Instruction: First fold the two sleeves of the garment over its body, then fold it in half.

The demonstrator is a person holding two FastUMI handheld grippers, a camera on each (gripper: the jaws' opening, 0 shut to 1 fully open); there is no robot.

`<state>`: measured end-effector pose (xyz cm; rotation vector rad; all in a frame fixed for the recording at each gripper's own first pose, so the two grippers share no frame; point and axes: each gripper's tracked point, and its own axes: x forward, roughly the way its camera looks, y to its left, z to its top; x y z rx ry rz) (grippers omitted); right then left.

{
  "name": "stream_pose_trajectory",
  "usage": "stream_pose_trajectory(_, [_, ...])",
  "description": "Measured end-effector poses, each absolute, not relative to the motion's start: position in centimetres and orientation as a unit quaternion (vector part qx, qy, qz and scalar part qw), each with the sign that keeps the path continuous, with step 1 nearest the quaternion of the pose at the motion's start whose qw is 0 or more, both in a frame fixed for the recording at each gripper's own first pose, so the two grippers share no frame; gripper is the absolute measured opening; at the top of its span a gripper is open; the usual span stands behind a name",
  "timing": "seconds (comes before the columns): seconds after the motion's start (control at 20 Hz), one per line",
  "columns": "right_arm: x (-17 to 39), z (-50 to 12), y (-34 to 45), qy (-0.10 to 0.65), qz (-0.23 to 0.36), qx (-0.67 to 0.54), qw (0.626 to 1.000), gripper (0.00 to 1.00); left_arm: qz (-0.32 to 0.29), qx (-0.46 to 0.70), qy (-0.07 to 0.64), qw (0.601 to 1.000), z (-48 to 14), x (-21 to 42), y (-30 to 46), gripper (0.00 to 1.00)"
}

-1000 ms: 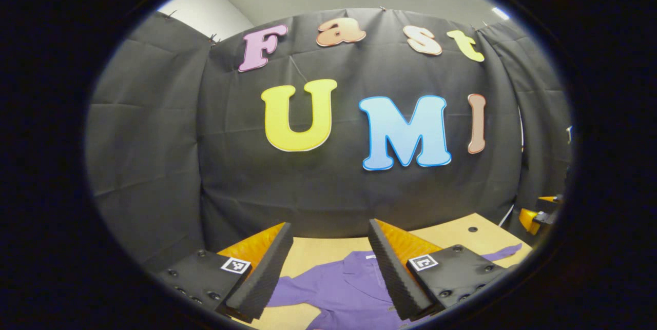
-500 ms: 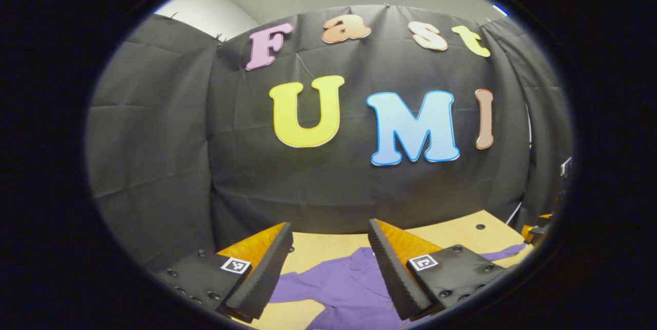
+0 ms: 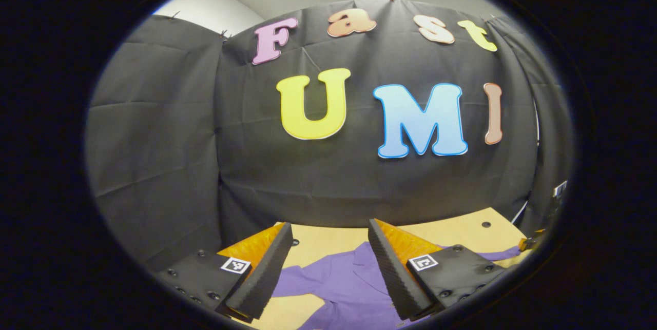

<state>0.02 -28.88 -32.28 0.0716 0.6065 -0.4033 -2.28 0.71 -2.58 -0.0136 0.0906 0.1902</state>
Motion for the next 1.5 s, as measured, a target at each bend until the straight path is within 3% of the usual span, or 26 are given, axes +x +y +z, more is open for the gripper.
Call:
stream_pose_trajectory(0.8, [0.4, -42.1, -31.1, 0.412, -0.190, 0.032, 0.890, 0.97, 0.106, 0.014, 0.070, 0.992, -3.4, -0.9, -0.6, 0.98])
stream_pose_trajectory(1.2, [0.2, -41.6, -31.6, 0.387, -0.188, 0.095, 0.898, 0.93, 0.100, 0.010, 0.072, 0.992, -3.9, -0.3, -1.7, 0.98])
stream_pose_trajectory(1.3, [0.6, -41.3, -31.5, 0.388, -0.173, 0.094, 0.900, 0.86, 0.097, 0.011, 0.071, 0.993, -3.9, -0.2, -2.0, 0.98])
stream_pose_trajectory(1.35, [0.8, -41.1, -31.0, 0.387, -0.165, 0.092, 0.902, 0.70, 0.095, 0.010, 0.072, 0.993, -3.9, -0.1, -2.1, 0.98])
stream_pose_trajectory(1.4, [1.1, -41.6, -30.2, 0.389, -0.162, 0.091, 0.902, 0.65, 0.094, 0.010, 0.072, 0.993, -4.0, -0.2, -2.2, 0.98])
stream_pose_trajectory(1.45, [1.5, -41.8, -29.8, 0.391, -0.159, 0.094, 0.902, 0.49, 0.093, 0.009, 0.072, 0.993, -4.1, -0.1, -2.2, 0.97])
stream_pose_trajectory(1.5, [1.5, -41.6, -29.4, 0.391, -0.159, 0.098, 0.901, 0.45, 0.092, 0.009, 0.073, 0.993, -4.1, -0.1, -2.3, 0.97])
